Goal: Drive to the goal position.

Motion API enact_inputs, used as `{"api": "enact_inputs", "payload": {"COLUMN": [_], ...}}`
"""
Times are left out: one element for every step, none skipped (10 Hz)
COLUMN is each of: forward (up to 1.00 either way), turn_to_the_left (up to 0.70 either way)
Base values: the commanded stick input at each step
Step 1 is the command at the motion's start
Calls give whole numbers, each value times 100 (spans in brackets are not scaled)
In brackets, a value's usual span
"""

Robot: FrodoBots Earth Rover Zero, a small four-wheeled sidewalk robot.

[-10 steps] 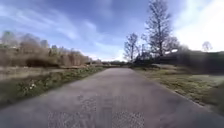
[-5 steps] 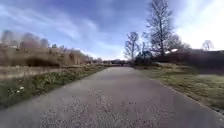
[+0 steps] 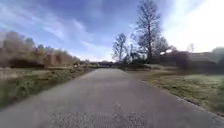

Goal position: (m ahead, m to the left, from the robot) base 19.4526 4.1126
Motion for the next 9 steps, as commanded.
{"api": "enact_inputs", "payload": {"forward": [100, 100, 100, 100, 100, 100, 100, 100, 100], "turn_to_the_left": [0, 0, 0, 0, 0, 0, 0, 0, 0]}}
